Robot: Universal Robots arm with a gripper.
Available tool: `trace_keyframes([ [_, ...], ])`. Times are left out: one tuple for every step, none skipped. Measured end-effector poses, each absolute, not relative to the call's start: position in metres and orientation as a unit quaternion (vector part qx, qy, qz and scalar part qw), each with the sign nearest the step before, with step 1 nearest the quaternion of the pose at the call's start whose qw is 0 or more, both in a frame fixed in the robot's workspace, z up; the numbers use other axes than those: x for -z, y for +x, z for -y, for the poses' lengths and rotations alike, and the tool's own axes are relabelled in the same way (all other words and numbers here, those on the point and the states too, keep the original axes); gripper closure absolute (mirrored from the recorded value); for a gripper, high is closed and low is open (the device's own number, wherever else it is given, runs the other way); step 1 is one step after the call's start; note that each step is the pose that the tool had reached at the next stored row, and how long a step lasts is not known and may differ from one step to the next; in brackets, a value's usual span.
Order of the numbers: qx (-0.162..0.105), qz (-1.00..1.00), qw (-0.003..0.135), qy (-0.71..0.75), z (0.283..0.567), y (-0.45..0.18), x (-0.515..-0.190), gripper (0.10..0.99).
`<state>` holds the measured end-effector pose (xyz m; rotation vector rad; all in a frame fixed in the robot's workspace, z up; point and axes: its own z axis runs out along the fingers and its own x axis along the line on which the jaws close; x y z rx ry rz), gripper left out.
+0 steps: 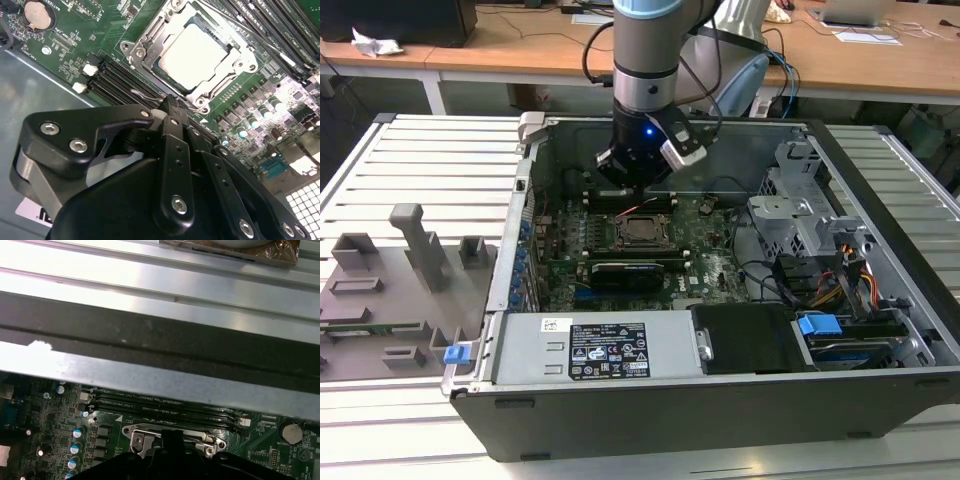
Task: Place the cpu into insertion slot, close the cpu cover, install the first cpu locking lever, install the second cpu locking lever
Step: 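Install the first cpu locking lever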
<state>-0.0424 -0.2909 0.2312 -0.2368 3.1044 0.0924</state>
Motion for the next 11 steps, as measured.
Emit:
trace_keyframes([
  [-0.030, -0.997, 0.013, -0.076, 0.2905, -0.0421, -0.2311, 0.980],
  [-0.030, -0.997, 0.013, -0.076, 0.2897, -0.0416, -0.2309, 0.980],
  [-0.030, -0.997, 0.013, -0.076, 0.2892, -0.0414, -0.2308, 0.980],
  [-0.030, -0.997, 0.013, -0.076, 0.2889, -0.0412, -0.2306, 0.980],
  [-0.030, -0.997, 0.013, -0.076, 0.2883, -0.0409, -0.2303, 0.980],
  [-0.030, -0.997, 0.013, -0.075, 0.2879, -0.0406, -0.2301, 0.980],
  [-0.030, -0.997, 0.013, -0.075, 0.2873, -0.0402, -0.2298, 0.980],
  [-0.030, -0.997, 0.014, -0.074, 0.2868, -0.0399, -0.2296, 0.980],
  [-0.030, -0.997, 0.014, -0.070, 0.2857, -0.0395, -0.2292, 0.980],
  [-0.030, -0.997, 0.014, -0.067, 0.2848, -0.0389, -0.2290, 0.980],
  [-0.030, -0.997, 0.014, -0.067, 0.2843, -0.0379, -0.2288, 0.980],
])
